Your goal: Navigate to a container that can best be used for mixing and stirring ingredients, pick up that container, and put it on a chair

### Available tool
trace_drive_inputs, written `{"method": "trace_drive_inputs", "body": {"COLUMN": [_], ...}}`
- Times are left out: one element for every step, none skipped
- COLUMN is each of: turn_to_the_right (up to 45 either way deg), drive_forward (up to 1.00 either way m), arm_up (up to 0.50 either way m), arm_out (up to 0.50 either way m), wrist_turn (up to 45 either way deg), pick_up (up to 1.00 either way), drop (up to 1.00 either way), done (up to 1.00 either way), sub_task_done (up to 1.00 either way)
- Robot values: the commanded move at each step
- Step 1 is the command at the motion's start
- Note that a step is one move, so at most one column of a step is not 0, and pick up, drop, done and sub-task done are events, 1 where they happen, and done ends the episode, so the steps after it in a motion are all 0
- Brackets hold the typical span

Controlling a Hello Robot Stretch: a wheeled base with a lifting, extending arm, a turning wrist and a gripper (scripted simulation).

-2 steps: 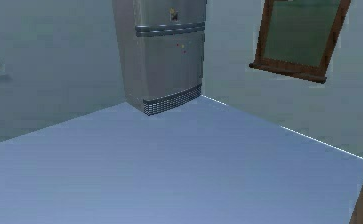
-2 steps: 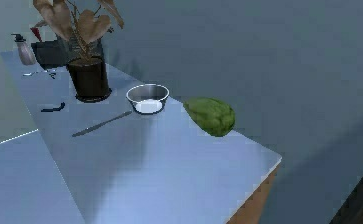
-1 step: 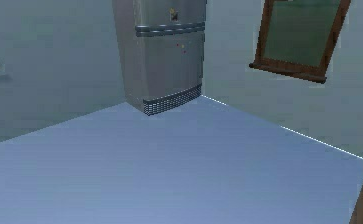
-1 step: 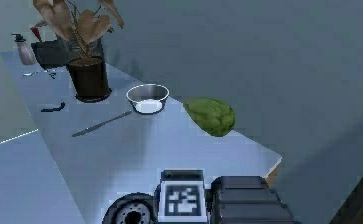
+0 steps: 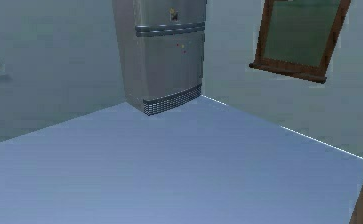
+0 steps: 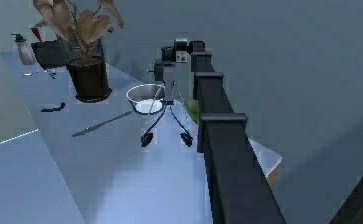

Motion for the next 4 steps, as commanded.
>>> {"method": "trace_drive_inputs", "body": {"turn_to_the_right": [0.0,0.0,0.0,0.0], "drive_forward": [0.00,0.00,0.00,0.00], "arm_up": [0.00,0.00,0.00,0.00], "arm_out": [0.00,0.00,0.00,0.00], "wrist_turn": [45.0,45.0,45.0,18.0], "pick_up": [0.00,0.00,0.00,0.00], "drop": [0.00,0.00,0.00,0.00], "done": [0.00,0.00,0.00,0.00], "sub_task_done": [0.00,0.00,0.00,0.00]}}
